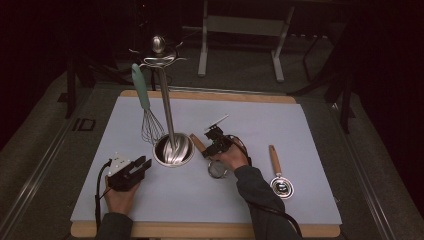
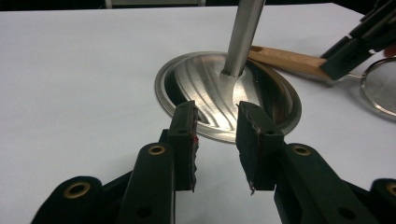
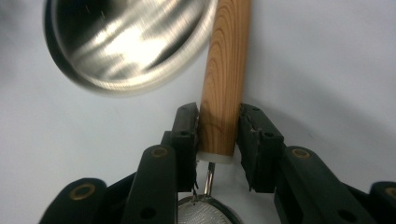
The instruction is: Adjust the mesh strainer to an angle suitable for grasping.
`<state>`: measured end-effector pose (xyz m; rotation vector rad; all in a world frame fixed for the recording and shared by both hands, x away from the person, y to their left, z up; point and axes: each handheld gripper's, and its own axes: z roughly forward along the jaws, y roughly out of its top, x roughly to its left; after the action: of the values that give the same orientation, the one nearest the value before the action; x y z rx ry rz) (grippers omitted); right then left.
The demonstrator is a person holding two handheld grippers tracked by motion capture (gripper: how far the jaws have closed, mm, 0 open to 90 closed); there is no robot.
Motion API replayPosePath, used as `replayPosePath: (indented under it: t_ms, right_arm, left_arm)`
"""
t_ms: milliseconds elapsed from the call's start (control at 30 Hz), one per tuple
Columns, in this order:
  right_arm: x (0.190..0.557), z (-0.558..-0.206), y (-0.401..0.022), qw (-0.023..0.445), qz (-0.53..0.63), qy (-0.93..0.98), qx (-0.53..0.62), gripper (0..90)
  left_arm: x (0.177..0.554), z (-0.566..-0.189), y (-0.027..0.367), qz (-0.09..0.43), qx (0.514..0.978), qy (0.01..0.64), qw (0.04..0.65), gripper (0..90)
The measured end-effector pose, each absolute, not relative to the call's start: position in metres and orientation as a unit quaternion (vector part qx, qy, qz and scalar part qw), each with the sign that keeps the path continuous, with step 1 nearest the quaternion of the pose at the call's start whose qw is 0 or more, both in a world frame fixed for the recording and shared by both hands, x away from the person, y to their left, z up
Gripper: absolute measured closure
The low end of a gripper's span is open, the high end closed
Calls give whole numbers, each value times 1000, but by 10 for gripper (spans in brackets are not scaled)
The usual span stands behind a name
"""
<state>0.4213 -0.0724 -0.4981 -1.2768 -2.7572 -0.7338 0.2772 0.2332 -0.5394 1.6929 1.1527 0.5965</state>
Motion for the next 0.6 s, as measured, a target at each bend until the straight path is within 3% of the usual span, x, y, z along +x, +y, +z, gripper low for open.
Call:
replayPosePath:
  t_ms: [433,600]
  right_arm:
    - [422,-499,-78,47,-191,-897,-396,691]
    - [420,-500,-77,40,-192,-898,-395,705]
  left_arm:
    - [278,-539,233,245,695,475,481,682]
    - [278,-539,233,244,695,475,482,681]
